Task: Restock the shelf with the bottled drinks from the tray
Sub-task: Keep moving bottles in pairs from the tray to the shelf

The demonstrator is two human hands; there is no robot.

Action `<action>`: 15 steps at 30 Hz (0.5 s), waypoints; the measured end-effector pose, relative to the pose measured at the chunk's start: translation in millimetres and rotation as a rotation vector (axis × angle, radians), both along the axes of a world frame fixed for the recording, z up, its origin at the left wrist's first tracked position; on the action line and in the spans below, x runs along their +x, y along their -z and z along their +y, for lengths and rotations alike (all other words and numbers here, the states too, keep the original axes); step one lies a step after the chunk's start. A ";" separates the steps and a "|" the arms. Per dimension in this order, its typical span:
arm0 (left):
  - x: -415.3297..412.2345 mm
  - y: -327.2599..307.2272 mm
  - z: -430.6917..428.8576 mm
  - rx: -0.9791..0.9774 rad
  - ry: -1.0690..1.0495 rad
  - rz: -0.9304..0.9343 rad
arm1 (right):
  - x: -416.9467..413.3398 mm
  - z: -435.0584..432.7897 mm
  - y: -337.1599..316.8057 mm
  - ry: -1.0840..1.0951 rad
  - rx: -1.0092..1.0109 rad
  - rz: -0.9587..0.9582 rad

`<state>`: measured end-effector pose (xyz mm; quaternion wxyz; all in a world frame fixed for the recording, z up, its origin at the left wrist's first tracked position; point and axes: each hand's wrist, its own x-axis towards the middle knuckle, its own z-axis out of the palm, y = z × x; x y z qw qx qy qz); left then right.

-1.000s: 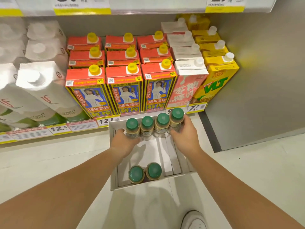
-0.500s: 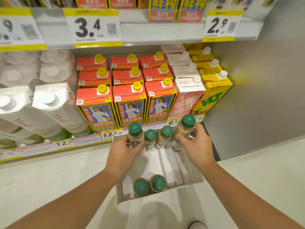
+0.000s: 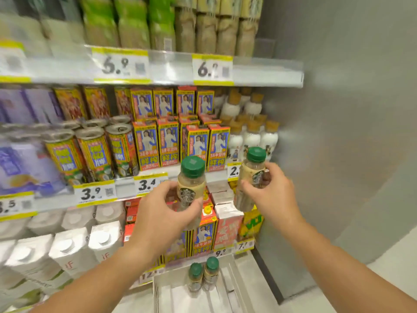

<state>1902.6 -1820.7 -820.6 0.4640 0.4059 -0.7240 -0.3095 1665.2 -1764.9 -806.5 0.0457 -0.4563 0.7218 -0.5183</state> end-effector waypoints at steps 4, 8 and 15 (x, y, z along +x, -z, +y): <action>-13.9 -90.9 -0.9 -0.108 0.022 0.078 | -7.0 -6.8 -85.0 -0.007 -0.126 0.059; -29.2 -182.2 -9.2 -0.217 0.004 0.103 | -25.1 -17.2 -176.3 -0.023 -0.242 0.084; -64.3 -307.6 -53.1 -0.333 -0.116 0.067 | -79.9 -68.7 -308.8 0.004 -0.340 0.087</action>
